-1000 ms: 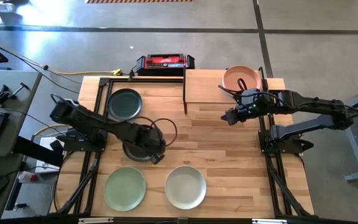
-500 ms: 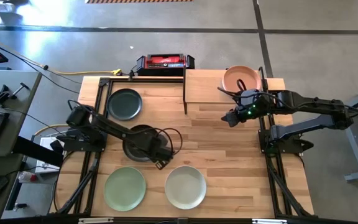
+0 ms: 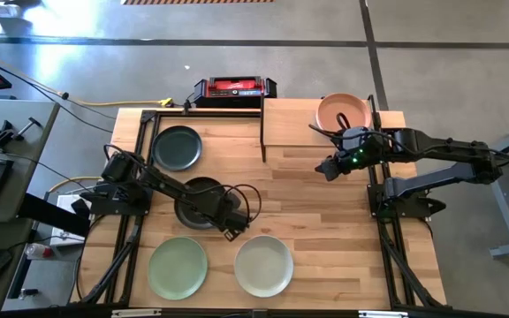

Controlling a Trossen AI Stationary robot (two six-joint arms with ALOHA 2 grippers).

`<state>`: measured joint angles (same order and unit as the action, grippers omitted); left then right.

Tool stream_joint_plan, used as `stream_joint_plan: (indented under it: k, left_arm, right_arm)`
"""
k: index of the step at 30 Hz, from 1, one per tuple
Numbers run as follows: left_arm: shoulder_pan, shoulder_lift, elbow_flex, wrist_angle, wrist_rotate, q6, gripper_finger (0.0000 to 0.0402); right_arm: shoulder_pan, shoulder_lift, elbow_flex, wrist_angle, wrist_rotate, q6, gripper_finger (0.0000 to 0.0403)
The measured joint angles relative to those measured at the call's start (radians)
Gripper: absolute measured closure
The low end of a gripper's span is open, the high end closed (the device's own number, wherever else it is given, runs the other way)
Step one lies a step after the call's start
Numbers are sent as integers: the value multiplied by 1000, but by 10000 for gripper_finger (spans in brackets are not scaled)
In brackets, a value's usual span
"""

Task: Place and stack plates onto a shelf
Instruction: Put the bottom black plate on the shelf

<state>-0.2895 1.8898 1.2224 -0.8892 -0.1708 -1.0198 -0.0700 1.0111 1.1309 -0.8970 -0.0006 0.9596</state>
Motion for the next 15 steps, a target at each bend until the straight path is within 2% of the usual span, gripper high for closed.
stream_joint_plan:
  k: [4,15]
  left_arm:
    - [7,0,0,1,-25,0,296]
    - [23,33,0,9,-13,28,296]
  right_arm:
    - [0,0,0,0,0,-19,336]
    - [0,0,0,0,0,-26,336]
